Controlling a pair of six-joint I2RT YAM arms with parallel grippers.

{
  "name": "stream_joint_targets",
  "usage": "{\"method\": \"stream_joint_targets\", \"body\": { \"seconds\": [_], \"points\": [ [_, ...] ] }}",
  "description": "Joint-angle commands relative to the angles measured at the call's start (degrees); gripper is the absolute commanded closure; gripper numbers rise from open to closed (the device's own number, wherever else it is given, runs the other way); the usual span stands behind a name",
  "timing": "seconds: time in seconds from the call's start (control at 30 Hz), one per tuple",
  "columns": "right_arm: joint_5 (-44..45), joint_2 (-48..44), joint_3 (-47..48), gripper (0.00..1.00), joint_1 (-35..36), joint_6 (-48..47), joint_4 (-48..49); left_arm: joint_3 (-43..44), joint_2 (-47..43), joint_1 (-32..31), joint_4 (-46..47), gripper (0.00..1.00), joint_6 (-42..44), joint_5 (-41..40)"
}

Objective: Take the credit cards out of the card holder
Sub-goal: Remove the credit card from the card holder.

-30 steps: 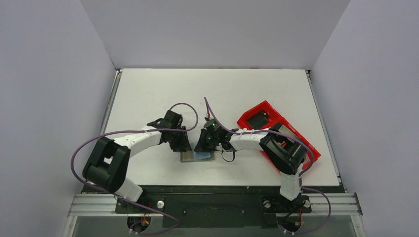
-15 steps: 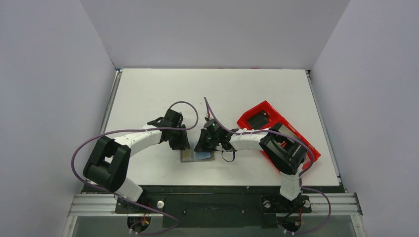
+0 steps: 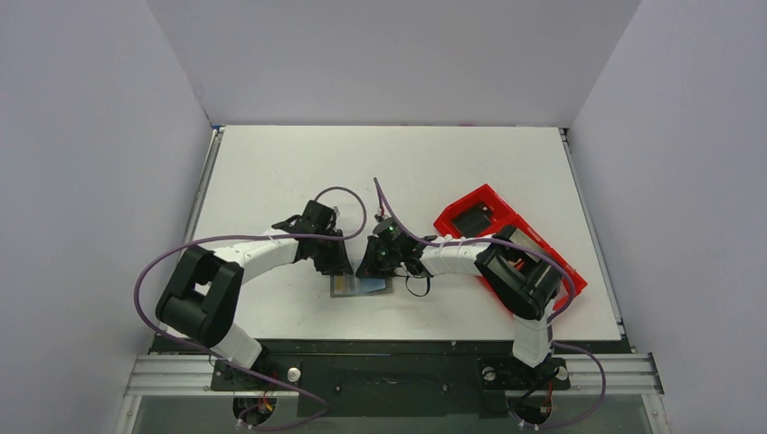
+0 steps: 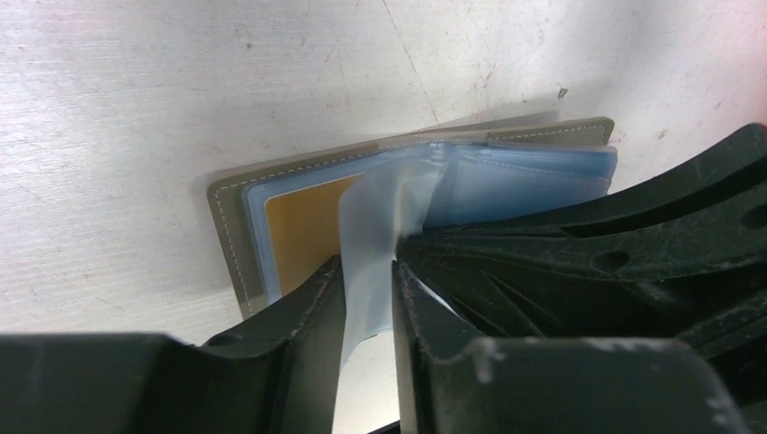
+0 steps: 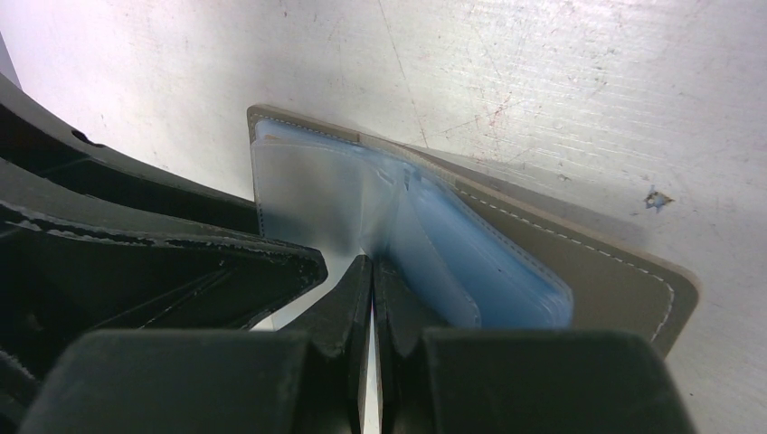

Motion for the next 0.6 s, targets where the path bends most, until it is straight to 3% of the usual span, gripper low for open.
{"method": "stream_joint_targets", "body": {
  "seconds": [0.0, 0.13, 0.17, 0.33, 0.57],
  "points": [
    [4.69, 2.65, -1.67, 1.0, -0.22, -2.39, -6.54, -0.28, 0.21, -0.51, 1.58, 0.85, 0.09, 1.74],
    [5.36, 0.53, 0.43, 0.99, -0.21, -3.98, -9.51, -0.22, -0.64, -0.51, 0.13, 0.98, -0.32, 0.15],
    [5.72, -0.08, 1.3, 0.94, -0.21, -4.63, -10.19, -0.23, -0.88, -0.51, -0.34, 1.0, -0.42, -0.04],
    [6.54, -5.23, 4.94, 0.77, -0.21, -6.54, -14.67, -0.02, -3.06, -0.51, -2.15, 1.0, -1.22, -1.49],
    [8.24, -12.23, 7.12, 0.7, -0.34, -7.6, -19.12, 1.13, -4.62, -1.43, -3.03, 1.0, -2.14, -1.55]
  ]
}}
